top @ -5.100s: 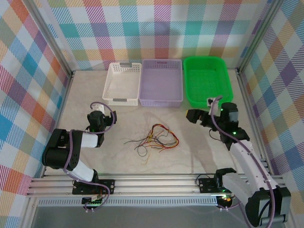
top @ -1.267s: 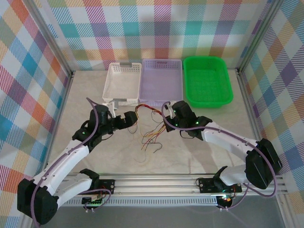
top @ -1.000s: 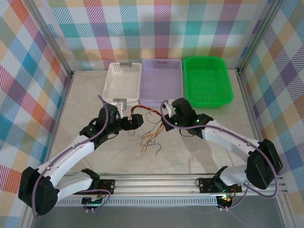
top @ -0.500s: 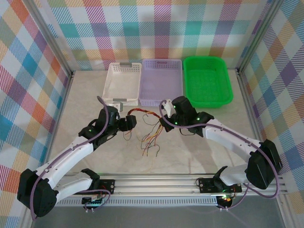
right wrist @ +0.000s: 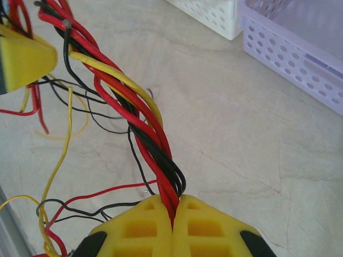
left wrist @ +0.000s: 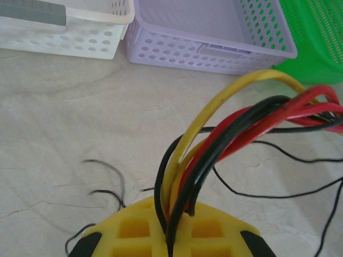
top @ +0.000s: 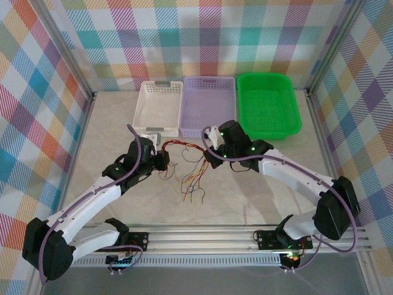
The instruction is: Untangle the cables
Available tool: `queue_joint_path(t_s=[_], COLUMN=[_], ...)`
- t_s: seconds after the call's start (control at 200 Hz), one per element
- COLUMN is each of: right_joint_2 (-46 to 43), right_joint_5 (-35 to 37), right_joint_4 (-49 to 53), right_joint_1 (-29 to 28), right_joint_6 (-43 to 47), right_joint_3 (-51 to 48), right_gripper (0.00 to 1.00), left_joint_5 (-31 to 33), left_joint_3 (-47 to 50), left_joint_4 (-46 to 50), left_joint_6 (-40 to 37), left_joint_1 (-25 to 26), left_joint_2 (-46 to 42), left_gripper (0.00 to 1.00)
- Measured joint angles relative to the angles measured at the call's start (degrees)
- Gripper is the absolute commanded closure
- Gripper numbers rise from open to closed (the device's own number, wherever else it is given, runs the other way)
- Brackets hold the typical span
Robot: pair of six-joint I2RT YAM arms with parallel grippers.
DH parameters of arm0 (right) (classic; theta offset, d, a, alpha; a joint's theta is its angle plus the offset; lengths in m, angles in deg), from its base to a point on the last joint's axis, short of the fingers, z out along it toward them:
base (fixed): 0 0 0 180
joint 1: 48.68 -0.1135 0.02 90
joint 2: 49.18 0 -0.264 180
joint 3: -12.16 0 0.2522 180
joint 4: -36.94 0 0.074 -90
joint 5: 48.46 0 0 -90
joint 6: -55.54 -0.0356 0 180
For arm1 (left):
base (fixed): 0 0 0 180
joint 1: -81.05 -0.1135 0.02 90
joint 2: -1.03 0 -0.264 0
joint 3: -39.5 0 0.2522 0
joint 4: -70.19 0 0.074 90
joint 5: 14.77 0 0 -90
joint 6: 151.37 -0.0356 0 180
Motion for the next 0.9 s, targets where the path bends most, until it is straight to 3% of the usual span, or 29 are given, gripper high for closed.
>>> queue_joint_path(t_s=[0.205, 0.455, 0.72, 0.9], right_joint_2=[3.19, 3.10, -0.68, -4.76], right_joint_5=[1.31, -1.53, -2.95, -1.79], right_joint_4=[2.67, 3.21, 1.92, -3.56], right_joint_1=[0.13, 1.70, 2.38, 2.38], right_joint_6=[-0.04, -2.21, -7.54, -13.05], right_joint_3=[2.80, 3.48, 1.73, -6.03], right_gripper=[1.00, 0.55, 0.37, 0.29], left_joint_5=[-0.26, 1.64, 3.74, 4.90], left_joint_3=[0.02, 0.02, 0.07, 0.04], left_joint_4=[-0.13, -0.87, -1.75, -2.47], left_joint_6=[1.81, 7.30, 13.49, 16.11], left_joint_1=[0.72, 3.56, 5.16, 7.54], left_joint_2=[-0.02, -0.76, -2.34, -2.38], left_gripper=[1.00, 1.00, 1.00, 1.00])
